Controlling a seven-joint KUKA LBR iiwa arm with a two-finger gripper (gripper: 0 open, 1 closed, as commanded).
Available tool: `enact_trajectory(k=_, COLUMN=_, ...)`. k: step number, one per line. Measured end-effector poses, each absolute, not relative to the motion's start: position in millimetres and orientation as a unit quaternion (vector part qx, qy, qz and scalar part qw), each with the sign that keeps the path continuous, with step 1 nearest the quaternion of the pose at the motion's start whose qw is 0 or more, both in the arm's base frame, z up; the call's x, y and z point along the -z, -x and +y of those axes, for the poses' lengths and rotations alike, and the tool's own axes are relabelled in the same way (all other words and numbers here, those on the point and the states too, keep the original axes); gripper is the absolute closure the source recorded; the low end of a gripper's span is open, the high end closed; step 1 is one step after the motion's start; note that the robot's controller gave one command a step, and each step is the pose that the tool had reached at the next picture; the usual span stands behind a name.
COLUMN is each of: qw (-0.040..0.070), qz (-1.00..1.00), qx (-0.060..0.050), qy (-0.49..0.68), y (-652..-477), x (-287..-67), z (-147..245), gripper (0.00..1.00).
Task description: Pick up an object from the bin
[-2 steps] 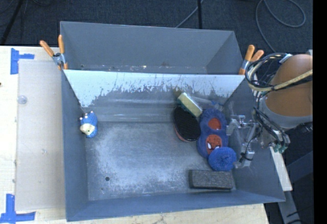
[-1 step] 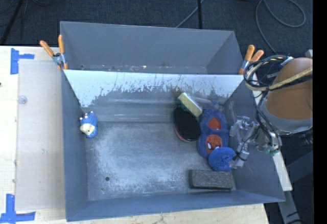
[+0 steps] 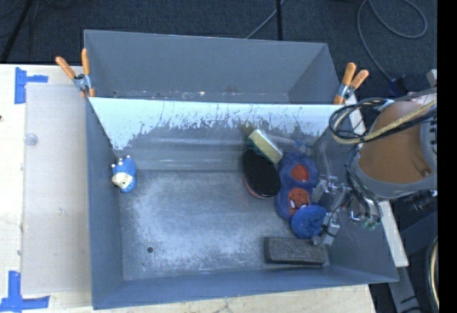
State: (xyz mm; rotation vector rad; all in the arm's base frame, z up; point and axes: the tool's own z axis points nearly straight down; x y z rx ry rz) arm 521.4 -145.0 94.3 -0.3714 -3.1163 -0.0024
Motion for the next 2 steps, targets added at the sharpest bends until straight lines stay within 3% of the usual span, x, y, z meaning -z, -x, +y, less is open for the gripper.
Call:
enact_trajectory(k=1, qw=0.002, qz=-0.975, qx=-0.001, qy=0.222, y=-516.0, x=-73.7, z=-139.0, gripper=1.0)
enact_trajectory(k=2, qw=0.002, qz=-0.975, qx=-0.001, qy=0.222, y=-516.0, x=-73.7, z=-139.0, gripper=1.0)
